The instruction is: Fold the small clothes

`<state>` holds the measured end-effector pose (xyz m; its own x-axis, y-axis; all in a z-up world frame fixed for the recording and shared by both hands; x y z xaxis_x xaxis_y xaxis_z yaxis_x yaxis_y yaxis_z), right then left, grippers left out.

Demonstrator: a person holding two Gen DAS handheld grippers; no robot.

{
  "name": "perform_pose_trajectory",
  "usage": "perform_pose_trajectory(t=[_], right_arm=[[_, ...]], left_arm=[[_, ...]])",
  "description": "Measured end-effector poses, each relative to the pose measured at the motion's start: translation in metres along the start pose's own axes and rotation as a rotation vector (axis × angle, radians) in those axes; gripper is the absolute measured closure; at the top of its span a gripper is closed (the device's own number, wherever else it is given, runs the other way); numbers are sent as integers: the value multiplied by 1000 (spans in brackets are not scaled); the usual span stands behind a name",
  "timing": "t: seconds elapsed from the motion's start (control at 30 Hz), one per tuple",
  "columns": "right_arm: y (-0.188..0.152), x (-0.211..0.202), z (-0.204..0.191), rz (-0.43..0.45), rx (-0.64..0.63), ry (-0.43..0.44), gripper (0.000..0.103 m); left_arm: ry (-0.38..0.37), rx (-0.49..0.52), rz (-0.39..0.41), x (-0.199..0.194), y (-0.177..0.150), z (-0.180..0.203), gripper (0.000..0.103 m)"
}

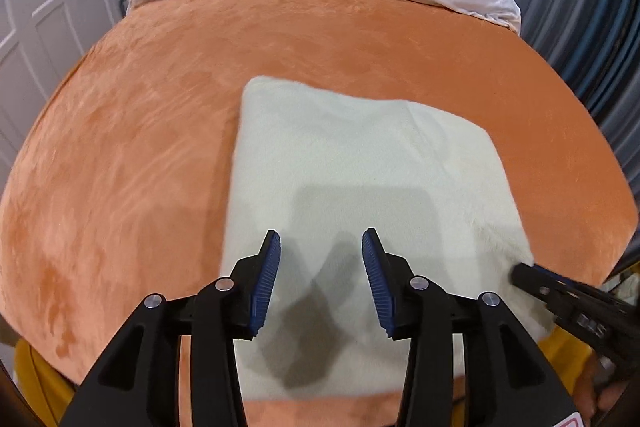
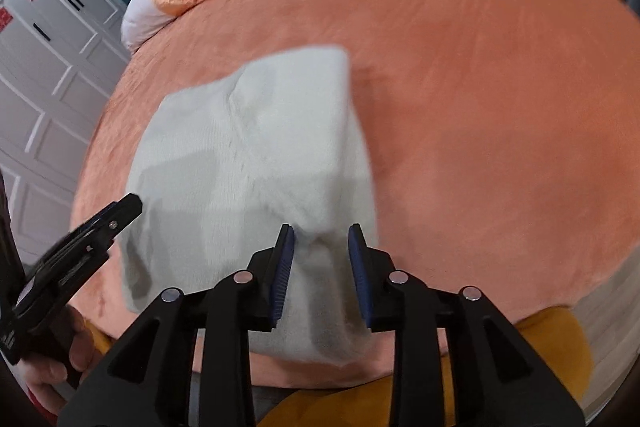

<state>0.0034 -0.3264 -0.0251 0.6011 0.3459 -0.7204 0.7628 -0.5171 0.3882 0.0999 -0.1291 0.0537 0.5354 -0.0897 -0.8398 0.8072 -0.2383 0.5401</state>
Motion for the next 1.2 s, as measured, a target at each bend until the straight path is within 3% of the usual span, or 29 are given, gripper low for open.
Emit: perform_pose_trajectory(t=[0.07,0.17,0.3,0.37,0.4,0.47,0.53,0.6,0.67,0.73,0.9,1.2], right_arm=[[-1,-7,-4,27,-12,28,88],[0,-27,-14,114,-58,42,91],[-9,14,16,4,-24,-33,91],[-13,15,17,17,-26,-29,90],[-12,10,14,19,-27,-28,90],[-9,-3,6,46,-24,-39,86],[-8,-12,4,86,-34,-75,70],[-6,-13,4,98,-51,-101,47],[-6,-3,10,52,-35,-89,47],[-7,7,18,21,0,-44,40],[-5,21,32,-1,91,68,30],[11,43,28,-35,120,178,27]], left_arm=[[8,-1,-16,0,-6,-8,61],[31,-1,-33,3,-15,-14,60],[3,-45,-63,9,-23,-19,49],[0,-53,-74,9,-23,-17,46],[4,-56,-71,7,-23,-16,39],[3,-69,-68,6,-21,-16,31],[7,-80,-65,7,-19,-15,28],[21,-85,-75,12,-17,-13,25],[23,-92,-95,19,-17,-12,21],[17,-99,-101,25,-16,-12,17],[36,-102,-103,35,-14,-9,10],[76,-63,-73,47,-14,0,5]])
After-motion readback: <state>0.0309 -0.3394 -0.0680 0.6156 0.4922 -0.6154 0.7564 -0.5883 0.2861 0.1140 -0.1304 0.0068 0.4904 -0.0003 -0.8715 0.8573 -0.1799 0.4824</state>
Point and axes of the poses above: each gripper's, at about its wrist camera, not at the fingertips, and x roughly the way its jaws point, z to its right, y to its top, the point moved 3 cm from there along x, roughly the way its jaws point, and after that the axes turned 9 degrees about y, right-handed, at the moved point
